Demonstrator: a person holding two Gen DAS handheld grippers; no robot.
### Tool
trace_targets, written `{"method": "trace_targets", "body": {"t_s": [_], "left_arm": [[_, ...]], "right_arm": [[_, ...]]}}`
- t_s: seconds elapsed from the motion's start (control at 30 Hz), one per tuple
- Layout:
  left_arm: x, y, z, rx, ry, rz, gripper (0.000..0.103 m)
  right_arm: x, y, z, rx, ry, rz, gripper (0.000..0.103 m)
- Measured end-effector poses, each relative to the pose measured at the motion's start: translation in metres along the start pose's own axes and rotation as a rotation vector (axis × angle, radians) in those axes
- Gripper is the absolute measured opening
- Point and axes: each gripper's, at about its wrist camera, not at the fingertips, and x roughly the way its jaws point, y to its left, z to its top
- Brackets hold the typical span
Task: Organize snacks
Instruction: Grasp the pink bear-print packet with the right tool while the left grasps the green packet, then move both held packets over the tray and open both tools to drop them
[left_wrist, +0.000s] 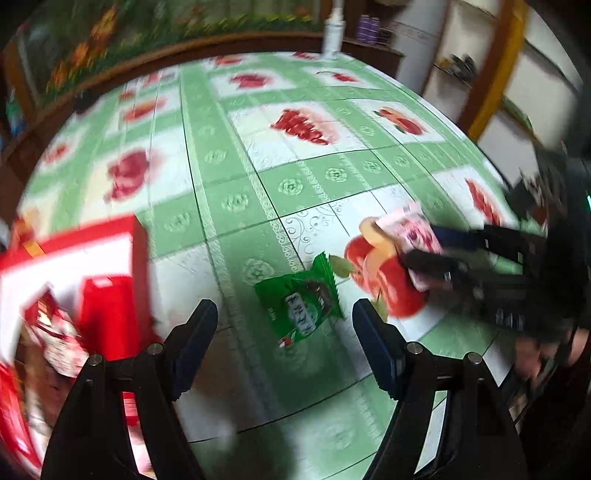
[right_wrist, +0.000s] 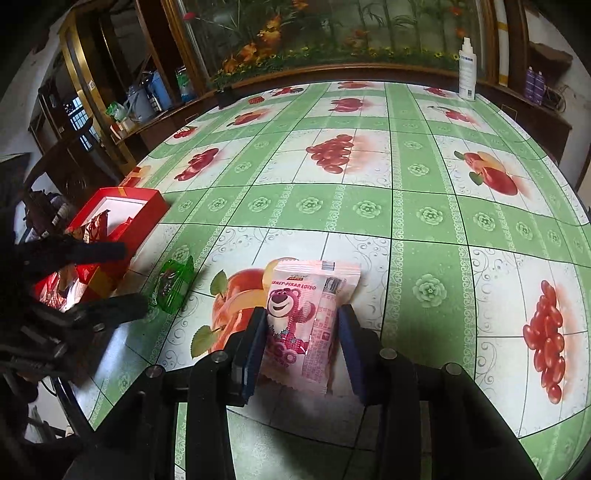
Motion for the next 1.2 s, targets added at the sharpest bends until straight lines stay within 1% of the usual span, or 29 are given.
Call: {"method": "trace_targets", "body": {"t_s": [0.03, 0.1, 0.13, 0.2, 0.23, 0.3, 0.33, 0.37, 0.43, 0.47, 0.57, 0.67, 0.77, 0.87, 0.9, 1.03, 1.1, 1.2], "left_arm": [[0.004, 0.001, 0.001, -0.02, 0.01, -0.005, 0.075], [0.013, 0.0, 0.0, -0.041, 0.03, 0.018, 0.075], [0.016, -0.001, -0.001, -0.039, 0.035, 0.027, 0.075], [0.018, -0.004, -0.002, -0.018, 0.017, 0.059, 0.075], [0.019, -0.004, -0.003, -0.013, 0.014, 0.061, 0.075], [0.019, -0.005, -0.003, -0.004, -0.018, 0.051, 0.065], [0.018, -0.007, -0.004, 0.011, -0.037, 0.055, 0.051], [0.017, -0.008, -0.004, 0.029, -0.048, 0.063, 0.038], [0.017, -0.009, -0.005, 0.047, -0.057, 0.067, 0.038], [0.016, -0.009, -0.006, 0.051, -0.064, 0.056, 0.034], [0.013, -0.007, -0.009, 0.049, -0.077, 0.035, 0.032], [0.009, -0.004, -0.013, 0.034, -0.079, 0.0, 0.032], [-0.001, -0.002, -0.018, 0.025, -0.092, -0.017, 0.032], [-0.019, -0.001, -0.024, 0.014, -0.12, -0.03, 0.032], [-0.026, 0.0, -0.026, 0.011, -0.135, -0.032, 0.032], [-0.058, 0.01, -0.034, -0.008, -0.206, -0.021, 0.032], [-0.075, 0.021, -0.04, -0.029, -0.242, -0.002, 0.033], [-0.092, 0.043, -0.048, -0.07, -0.277, 0.031, 0.033]], "right_arm": [[0.0, -0.001, 0.0, 0.005, -0.001, 0.006, 0.041], [0.0, -0.002, 0.0, 0.013, -0.002, 0.016, 0.041], [0.0, -0.003, 0.0, 0.017, -0.002, 0.02, 0.041], [0.0, -0.003, 0.0, 0.019, -0.003, 0.023, 0.041], [0.0, -0.003, 0.0, 0.019, -0.003, 0.023, 0.041], [0.0, -0.003, 0.0, 0.02, -0.003, 0.024, 0.041], [0.0, -0.003, 0.0, 0.021, -0.003, 0.026, 0.041], [0.0, -0.004, 0.0, 0.023, -0.003, 0.028, 0.041], [0.0, -0.005, 0.0, 0.024, -0.004, 0.03, 0.041], [0.0, -0.005, 0.0, 0.026, -0.006, 0.03, 0.041], [-0.002, -0.005, -0.002, 0.04, -0.015, 0.06, 0.039], [-0.002, 0.003, -0.006, 0.026, -0.022, 0.093, 0.039], [-0.004, 0.012, -0.007, 0.009, -0.037, 0.118, 0.038], [-0.009, 0.02, -0.006, 0.0, -0.075, 0.164, 0.038], [-0.013, 0.025, -0.005, -0.009, -0.101, 0.177, 0.038], [-0.028, 0.048, -0.003, -0.078, -0.194, 0.222, 0.038], [-0.03, 0.064, 0.001, -0.106, -0.212, 0.25, 0.038], [-0.026, 0.085, 0.007, -0.131, -0.215, 0.281, 0.038]]}}
